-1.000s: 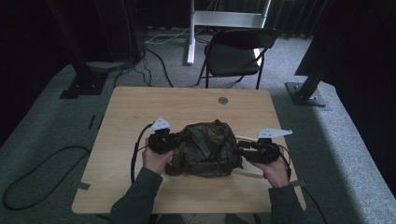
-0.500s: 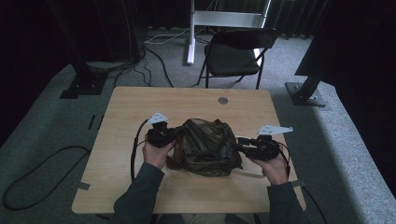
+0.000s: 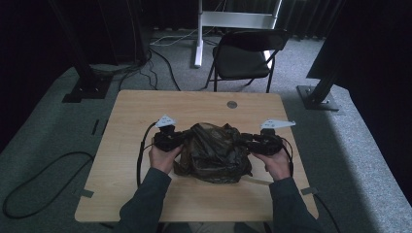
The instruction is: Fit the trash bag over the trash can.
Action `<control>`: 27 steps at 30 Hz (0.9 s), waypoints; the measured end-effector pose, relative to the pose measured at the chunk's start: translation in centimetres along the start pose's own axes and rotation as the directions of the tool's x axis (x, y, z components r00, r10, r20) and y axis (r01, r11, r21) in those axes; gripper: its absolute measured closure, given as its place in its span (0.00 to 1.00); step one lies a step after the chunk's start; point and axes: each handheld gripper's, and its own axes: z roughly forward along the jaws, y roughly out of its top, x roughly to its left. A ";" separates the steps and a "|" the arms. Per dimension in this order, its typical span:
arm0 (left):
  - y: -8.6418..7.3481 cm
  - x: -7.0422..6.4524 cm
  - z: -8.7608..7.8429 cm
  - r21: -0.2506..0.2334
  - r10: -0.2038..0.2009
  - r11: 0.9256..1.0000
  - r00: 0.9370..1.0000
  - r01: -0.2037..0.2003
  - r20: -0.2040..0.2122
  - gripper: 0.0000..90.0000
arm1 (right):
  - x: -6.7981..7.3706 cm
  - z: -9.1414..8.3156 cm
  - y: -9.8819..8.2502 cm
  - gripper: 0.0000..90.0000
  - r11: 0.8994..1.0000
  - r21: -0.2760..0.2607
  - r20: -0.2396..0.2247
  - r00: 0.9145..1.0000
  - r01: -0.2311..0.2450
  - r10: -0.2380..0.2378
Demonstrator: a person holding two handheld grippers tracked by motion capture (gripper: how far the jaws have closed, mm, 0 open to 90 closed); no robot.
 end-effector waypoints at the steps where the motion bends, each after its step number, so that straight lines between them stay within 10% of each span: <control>1: 0.0 0.0 0.0 0.004 0.005 1.000 1.000 -0.005 -0.003 1.00 | -0.1 0.2 0.0 0.73 1.000 0.005 0.002 1.000 -0.006 0.006; 11: -0.1 0.7 0.0 0.004 -0.012 1.000 1.000 0.012 -0.021 1.00 | -1.1 0.5 -0.2 1.00 0.999 0.022 0.015 0.999 -0.035 0.035; 27: -0.5 2.4 1.3 0.033 -0.064 0.997 0.997 0.066 -0.048 1.00 | -3.1 1.4 -0.6 1.00 0.995 0.062 0.105 0.992 -0.077 0.070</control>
